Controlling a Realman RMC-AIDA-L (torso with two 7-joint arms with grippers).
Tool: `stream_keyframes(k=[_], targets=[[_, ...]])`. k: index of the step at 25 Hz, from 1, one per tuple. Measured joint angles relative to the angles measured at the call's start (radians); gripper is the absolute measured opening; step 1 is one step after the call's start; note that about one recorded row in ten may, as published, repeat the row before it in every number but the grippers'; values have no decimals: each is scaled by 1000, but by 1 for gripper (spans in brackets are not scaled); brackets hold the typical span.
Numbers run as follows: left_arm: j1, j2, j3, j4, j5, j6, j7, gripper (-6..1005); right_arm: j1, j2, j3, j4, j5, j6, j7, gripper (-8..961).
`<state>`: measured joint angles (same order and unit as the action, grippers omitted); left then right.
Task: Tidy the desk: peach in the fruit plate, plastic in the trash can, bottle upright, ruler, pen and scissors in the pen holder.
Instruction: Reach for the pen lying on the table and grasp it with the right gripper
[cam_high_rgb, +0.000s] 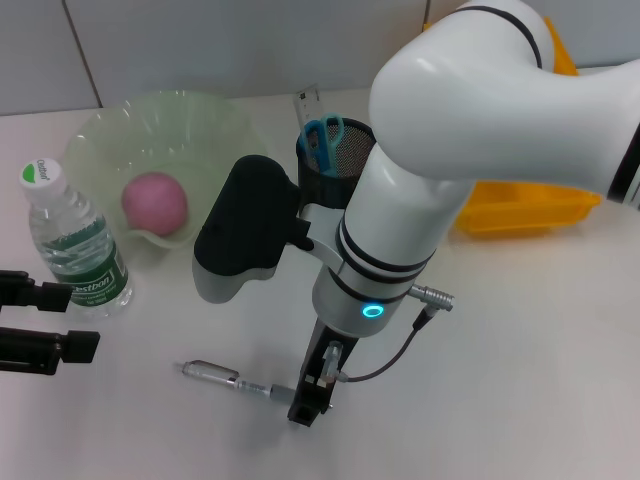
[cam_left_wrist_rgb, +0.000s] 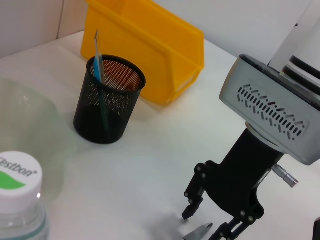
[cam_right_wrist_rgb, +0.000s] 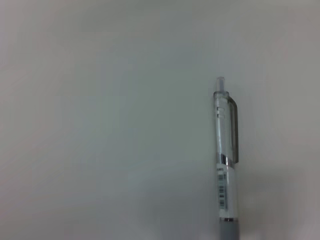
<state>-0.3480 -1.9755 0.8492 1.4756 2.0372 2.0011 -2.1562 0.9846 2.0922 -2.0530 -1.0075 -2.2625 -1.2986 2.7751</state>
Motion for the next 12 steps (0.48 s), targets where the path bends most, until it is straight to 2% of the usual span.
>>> stream_keyframes(k=[12], targets=[[-10, -12, 5, 7, -4, 5, 0, 785, 1, 0, -12, 17, 1, 1, 5, 497]])
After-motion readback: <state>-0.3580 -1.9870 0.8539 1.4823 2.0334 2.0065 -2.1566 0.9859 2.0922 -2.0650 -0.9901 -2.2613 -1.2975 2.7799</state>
